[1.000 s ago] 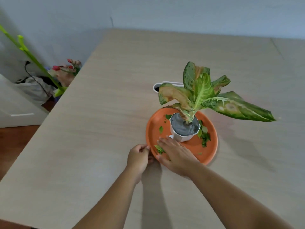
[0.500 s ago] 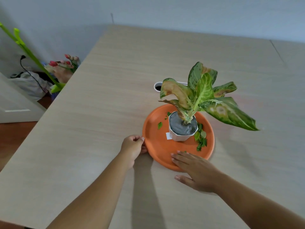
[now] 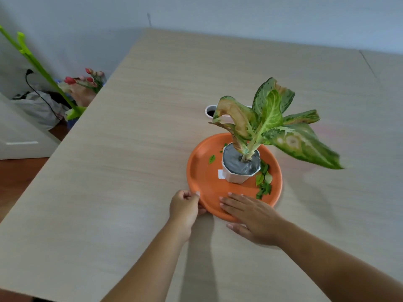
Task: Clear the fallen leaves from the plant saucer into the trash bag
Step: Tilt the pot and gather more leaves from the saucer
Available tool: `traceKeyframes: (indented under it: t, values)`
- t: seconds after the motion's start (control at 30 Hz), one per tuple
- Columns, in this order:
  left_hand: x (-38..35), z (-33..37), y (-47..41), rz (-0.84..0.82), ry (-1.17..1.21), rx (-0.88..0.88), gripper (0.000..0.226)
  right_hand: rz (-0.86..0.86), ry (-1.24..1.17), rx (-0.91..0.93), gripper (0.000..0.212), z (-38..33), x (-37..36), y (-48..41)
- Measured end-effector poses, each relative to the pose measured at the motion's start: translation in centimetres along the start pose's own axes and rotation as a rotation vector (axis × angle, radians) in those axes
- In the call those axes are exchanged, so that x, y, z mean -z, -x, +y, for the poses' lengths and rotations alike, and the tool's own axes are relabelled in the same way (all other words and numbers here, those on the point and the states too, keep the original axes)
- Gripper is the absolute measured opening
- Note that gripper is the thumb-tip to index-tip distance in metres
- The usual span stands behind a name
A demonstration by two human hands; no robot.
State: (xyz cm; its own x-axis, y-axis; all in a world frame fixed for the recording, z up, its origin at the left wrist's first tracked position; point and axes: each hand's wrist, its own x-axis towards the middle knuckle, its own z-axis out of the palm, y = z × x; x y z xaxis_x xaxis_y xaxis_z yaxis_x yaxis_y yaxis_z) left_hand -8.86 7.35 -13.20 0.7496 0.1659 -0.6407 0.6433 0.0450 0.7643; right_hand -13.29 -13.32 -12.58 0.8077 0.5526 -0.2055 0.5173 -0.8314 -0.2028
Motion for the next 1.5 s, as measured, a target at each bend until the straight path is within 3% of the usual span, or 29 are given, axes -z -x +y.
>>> traceKeyframes:
  t: [0.33,0.5,0.8,0.87,0.97,1.07,1.2,1.33,1.5]
  values:
    - [1.3,2.0,-0.3,-0.028,-0.099,-0.02,0.019,0.08,0.038,-0.108,0.061,2.0,0.5,1.5]
    - [0.7,0.9,1.7,-0.021,-0.058,-0.022,0.009,0.071,0.031,-0.039,0.056,-0.3,-0.7,2.2]
    - [0.6,1.2,1.5,-0.01,-0.123,-0.026,0.009,0.029,0.099,-0.114,0.075,3.9,0.4,2.1]
    - [0.5,1.4,1.7,0.025,-0.247,-0.128,0.018,0.05,0.081,-0.134,0.075,3.6,0.1,2.4]
    - [0.2,2.1,2.4,0.198,-0.668,-0.558,0.051,0.099,0.037,-0.176,0.075,3.0,-0.6,2.7]
    - [-1.4,3.4,2.8,0.084,-0.9,-0.845,0.078,0.133,0.002,-0.194,0.074,3.0,-0.9,2.8]
    - [-4.1,5.8,1.6,-0.074,-0.995,-0.884,0.105,0.161,0.013,-0.179,0.074,2.9,-0.9,2.6]
    - [-5.7,7.8,-1.0,-0.166,-0.904,-0.844,0.116,0.191,0.018,-0.19,0.072,2.9,-1.0,2.5]
    - [-6.3,7.8,-2.1,-0.27,-0.89,-0.913,0.08,0.197,0.017,-0.185,0.069,3.1,-1.2,2.5]
